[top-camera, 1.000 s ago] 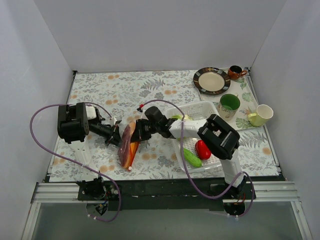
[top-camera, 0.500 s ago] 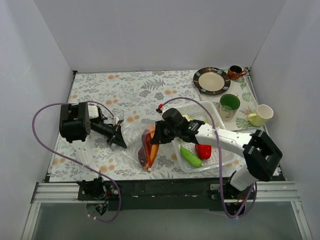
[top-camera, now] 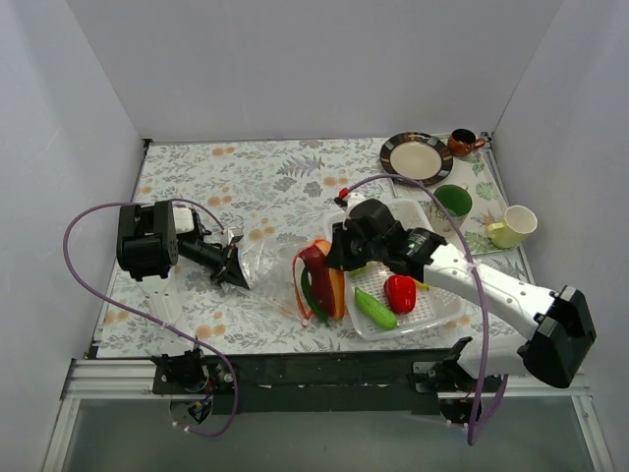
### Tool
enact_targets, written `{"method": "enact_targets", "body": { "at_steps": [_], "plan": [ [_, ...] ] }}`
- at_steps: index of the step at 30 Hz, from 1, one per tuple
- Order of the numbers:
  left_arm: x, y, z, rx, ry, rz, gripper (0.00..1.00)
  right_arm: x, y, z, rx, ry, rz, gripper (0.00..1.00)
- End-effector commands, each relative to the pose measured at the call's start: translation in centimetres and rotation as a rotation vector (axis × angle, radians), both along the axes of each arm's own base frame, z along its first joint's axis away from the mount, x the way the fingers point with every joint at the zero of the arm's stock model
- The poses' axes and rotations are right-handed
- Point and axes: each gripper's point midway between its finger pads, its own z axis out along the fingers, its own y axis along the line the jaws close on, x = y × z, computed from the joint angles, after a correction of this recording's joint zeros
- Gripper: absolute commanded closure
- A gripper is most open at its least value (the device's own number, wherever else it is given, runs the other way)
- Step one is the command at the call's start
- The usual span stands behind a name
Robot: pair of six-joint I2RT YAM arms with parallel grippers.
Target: Open the zip-top bag and remove the fake food
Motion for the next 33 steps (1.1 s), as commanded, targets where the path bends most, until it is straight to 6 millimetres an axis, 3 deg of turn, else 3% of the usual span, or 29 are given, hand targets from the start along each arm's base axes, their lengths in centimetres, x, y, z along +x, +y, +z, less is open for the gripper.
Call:
{"method": "enact_targets", "body": {
  "at_steps": [1, 6, 9, 11, 12, 14, 16, 17, 19, 21, 24, 25, 26, 28, 29, 30, 33],
  "plan": [
    [1.5, 6.6, -9.5, 0.383, -0.206, -0.216, 1.00, 7.1, -5.7, 13.2, 0.207, -0.415, -0.252, 0.99],
    [1.3, 6.6, -9.3, 0.382, -0.208, -0.219, 1.00, 8.9, -9.8, 14.1, 0.081, -0.445, -0.369, 0.99],
    [1.5, 6.8, -9.2, 0.389, -0.220, -0.222, 1.00, 10.2, -13.7, 14.1, -0.062, -0.498, -0.493, 0.99],
    [1.8, 6.8, -9.0, 0.392, -0.229, -0.220, 1.00, 11.2, -16.6, 12.0, -0.193, -0.445, -0.564, 0.99],
    [1.9, 6.8, -8.9, 0.392, -0.229, -0.219, 1.00, 11.3, -17.0, 11.1, -0.218, -0.415, -0.567, 0.95],
    [2.2, 6.9, -8.7, 0.400, -0.237, -0.219, 1.00, 11.7, -17.3, 8.9, -0.250, -0.347, -0.536, 0.64],
    [2.6, 7.2, -8.6, 0.417, -0.251, -0.219, 1.00, 11.3, -17.5, 7.0, -0.310, -0.276, -0.518, 0.49],
    [3.1, 7.5, -8.5, 0.432, -0.262, -0.221, 1.00, 11.1, -17.5, 6.6, -0.325, -0.265, -0.506, 0.03],
    [3.8, 7.8, -8.3, 0.443, -0.268, -0.214, 1.00, 10.6, -18.4, 6.3, -0.375, -0.243, -0.515, 0.02],
    [5.2, 7.9, -7.9, 0.455, -0.279, -0.195, 1.00, 10.3, -18.3, 7.9, -0.368, -0.266, -0.486, 0.02],
    [7.2, 8.0, -7.2, 0.462, -0.308, -0.170, 1.00, 7.7, -15.3, 9.6, -0.295, -0.282, -0.284, 0.02],
    [7.7, 8.0, -7.2, 0.466, -0.308, -0.156, 1.00, 5.8, -13.4, 9.4, -0.270, -0.269, -0.169, 0.02],
    [8.3, 8.2, -7.1, 0.471, -0.309, -0.143, 1.00, 2.9, -10.2, 9.0, -0.263, -0.278, -0.008, 0.02],
    [10.8, 8.5, -6.5, 0.472, -0.332, -0.088, 1.00, -1.2, -7.4, 7.1, -0.284, -0.259, 0.189, 0.02],
    [11.5, 8.5, -6.2, 0.465, -0.328, -0.076, 1.00, -4.4, -5.5, 6.2, -0.291, -0.252, 0.325, 0.02],
    [13.0, 8.5, -5.8, 0.452, -0.344, -0.056, 1.00, -6.2, -5.1, 4.3, -0.327, -0.225, 0.397, 0.02],
    [14.5, 8.0, -4.5, 0.420, -0.342, -0.021, 0.99, -11.1, -3.5, 2.0, -0.330, -0.185, 0.582, 0.02]
  ]
}}
